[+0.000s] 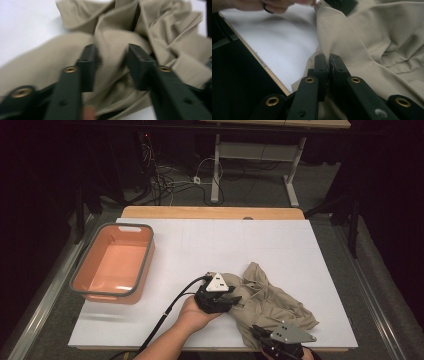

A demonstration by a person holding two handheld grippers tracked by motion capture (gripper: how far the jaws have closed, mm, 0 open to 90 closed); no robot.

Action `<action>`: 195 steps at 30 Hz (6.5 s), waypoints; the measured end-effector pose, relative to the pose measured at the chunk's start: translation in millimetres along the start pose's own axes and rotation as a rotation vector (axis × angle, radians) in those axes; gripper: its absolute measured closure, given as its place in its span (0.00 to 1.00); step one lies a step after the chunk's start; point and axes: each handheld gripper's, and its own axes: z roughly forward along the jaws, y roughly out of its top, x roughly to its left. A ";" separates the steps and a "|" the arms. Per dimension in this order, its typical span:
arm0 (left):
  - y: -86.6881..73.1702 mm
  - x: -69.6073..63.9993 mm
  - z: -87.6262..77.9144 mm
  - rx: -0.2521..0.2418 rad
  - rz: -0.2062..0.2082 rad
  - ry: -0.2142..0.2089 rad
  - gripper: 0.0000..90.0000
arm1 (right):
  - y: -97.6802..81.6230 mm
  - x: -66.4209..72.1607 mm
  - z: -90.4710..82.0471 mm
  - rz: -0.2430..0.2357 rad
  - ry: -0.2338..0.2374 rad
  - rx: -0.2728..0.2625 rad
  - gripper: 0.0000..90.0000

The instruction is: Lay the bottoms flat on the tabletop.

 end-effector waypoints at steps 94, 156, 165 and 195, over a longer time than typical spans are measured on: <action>-33.5 -19.2 -32.7 0.059 0.008 0.129 0.89 | -3.2 -69.0 -23.1 0.149 -0.203 -0.083 0.76; -58.6 78.1 -105.1 0.096 -0.115 0.249 0.94 | -18.6 -73.2 -15.2 0.191 -0.208 0.001 0.75; -90.0 60.9 -103.6 -0.001 -0.150 0.211 0.90 | -6.0 -47.3 -3.0 0.165 -0.154 0.002 0.63; -74.6 47.4 -110.3 -0.100 -0.118 0.151 0.72 | -35.7 -109.3 -54.1 0.270 -0.385 0.001 0.98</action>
